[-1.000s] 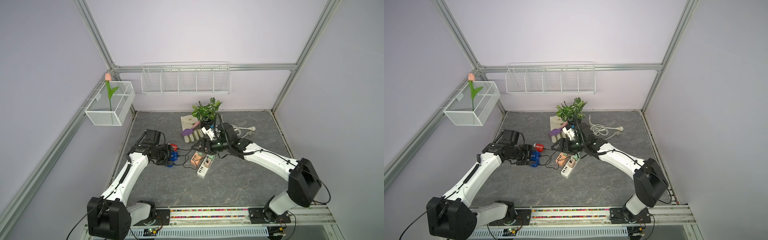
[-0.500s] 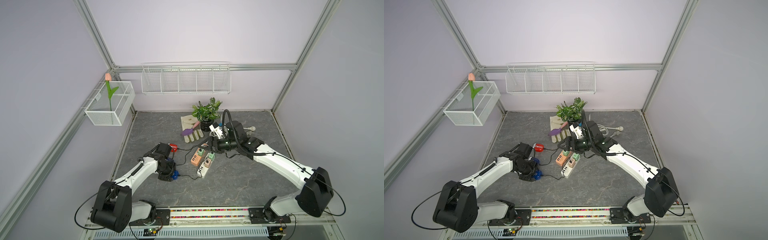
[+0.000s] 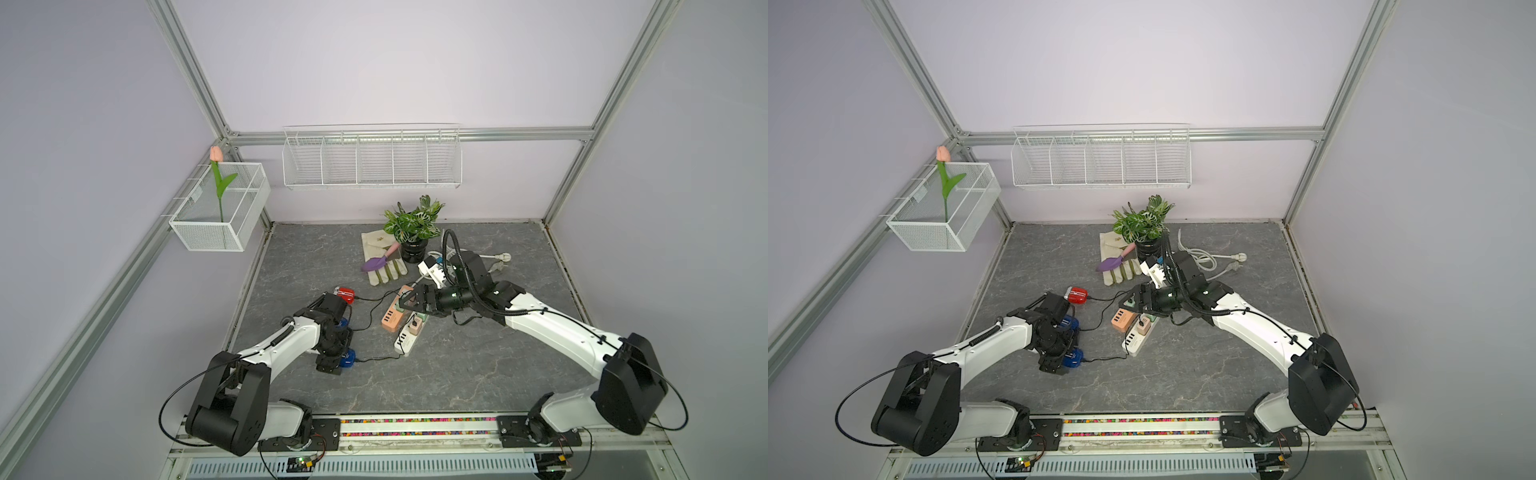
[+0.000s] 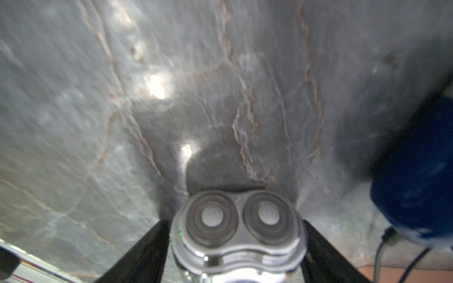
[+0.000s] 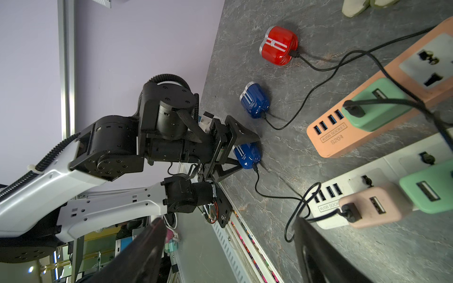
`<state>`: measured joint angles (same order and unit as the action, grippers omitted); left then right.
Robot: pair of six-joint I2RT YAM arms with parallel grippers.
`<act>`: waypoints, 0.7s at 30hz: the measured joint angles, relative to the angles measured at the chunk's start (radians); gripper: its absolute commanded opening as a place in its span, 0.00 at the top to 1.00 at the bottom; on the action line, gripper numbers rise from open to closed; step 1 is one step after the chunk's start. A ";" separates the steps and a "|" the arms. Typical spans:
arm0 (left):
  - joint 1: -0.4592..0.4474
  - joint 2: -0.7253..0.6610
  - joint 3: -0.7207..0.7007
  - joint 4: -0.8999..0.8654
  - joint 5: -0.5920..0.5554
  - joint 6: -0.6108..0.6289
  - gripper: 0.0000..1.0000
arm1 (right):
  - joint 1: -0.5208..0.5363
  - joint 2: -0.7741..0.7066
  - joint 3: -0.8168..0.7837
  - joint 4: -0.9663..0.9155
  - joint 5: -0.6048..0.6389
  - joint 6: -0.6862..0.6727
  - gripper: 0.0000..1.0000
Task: Charge the electric shaver
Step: Place the electric shaver at the center of the board.
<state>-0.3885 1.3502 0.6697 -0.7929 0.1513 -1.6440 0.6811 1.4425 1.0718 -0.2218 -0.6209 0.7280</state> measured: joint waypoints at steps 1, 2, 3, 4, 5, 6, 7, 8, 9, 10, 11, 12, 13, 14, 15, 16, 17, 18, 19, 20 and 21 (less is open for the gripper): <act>0.000 0.000 0.004 -0.008 -0.002 0.003 0.13 | 0.000 -0.002 0.000 0.000 0.001 0.000 0.15; 0.000 -0.002 0.010 -0.018 -0.004 0.006 0.12 | 0.000 -0.004 0.000 0.000 0.003 0.000 0.14; 0.000 -0.008 0.019 -0.031 -0.010 0.011 0.12 | 0.000 -0.009 0.000 0.000 0.008 -0.002 0.11; 0.000 -0.018 0.032 -0.050 -0.018 0.019 0.11 | -0.001 -0.017 0.000 -0.003 0.017 -0.003 0.11; 0.000 -0.031 0.048 -0.068 -0.027 0.030 0.05 | -0.002 -0.026 0.000 -0.008 0.028 -0.011 0.11; 0.000 -0.052 0.073 -0.092 -0.040 0.049 0.00 | -0.003 -0.045 0.000 -0.018 0.052 -0.017 0.11; 0.001 -0.079 0.109 -0.115 -0.061 0.076 0.00 | -0.006 -0.068 0.000 -0.034 0.084 -0.024 0.11; 0.002 -0.100 0.143 -0.133 -0.078 0.099 0.00 | -0.009 -0.097 0.000 -0.054 0.124 -0.032 0.11; 0.006 -0.130 0.192 -0.148 -0.108 0.144 0.00 | -0.013 -0.134 0.000 -0.075 0.179 -0.042 0.11; 0.011 -0.157 0.239 -0.159 -0.140 0.190 0.04 | -0.016 -0.179 0.000 -0.101 0.249 -0.050 0.11; 0.015 -0.184 0.284 -0.164 -0.178 0.238 0.01 | -0.019 -0.225 0.000 -0.126 0.319 -0.056 0.11; 0.019 -0.213 0.332 -0.168 -0.228 0.292 0.00 | -0.021 -0.287 0.000 -0.153 0.416 -0.068 0.11; 0.024 -0.243 0.373 -0.169 -0.283 0.352 0.00 | -0.023 -0.343 0.001 -0.178 0.514 -0.076 0.11; 0.030 -0.266 0.401 -0.168 -0.325 0.397 0.00 | -0.024 -0.388 0.008 -0.205 0.598 -0.079 0.11; 0.040 -0.290 0.427 -0.167 -0.382 0.449 0.00 | -0.025 -0.420 0.028 -0.249 0.710 -0.076 0.11; 0.049 -0.312 0.446 -0.167 -0.451 0.492 0.00 | -0.029 -0.440 0.056 -0.296 0.840 -0.069 0.11; 0.056 -0.329 0.450 -0.160 -0.518 0.532 0.00 | -0.039 -0.445 0.071 -0.319 0.933 -0.065 0.11; 0.066 -0.346 0.441 -0.139 -0.585 0.589 0.00 | -0.059 -0.447 0.071 -0.324 1.022 -0.069 0.11; 0.080 -0.363 0.415 -0.098 -0.633 0.650 0.00 | -0.089 -0.452 0.035 -0.288 1.103 -0.101 0.11; 0.096 -0.380 0.372 -0.037 -0.678 0.716 0.00 | -0.116 -0.461 -0.016 -0.243 1.154 -0.135 0.11; 0.113 -0.397 0.312 0.042 -0.722 0.792 0.00 | -0.146 -0.470 -0.090 -0.182 1.201 -0.172 0.11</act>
<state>-0.2756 0.9535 0.9813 -0.7513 -0.5709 -0.8516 0.5346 0.9730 0.9817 -0.4034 0.5804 0.5564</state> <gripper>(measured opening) 0.992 0.890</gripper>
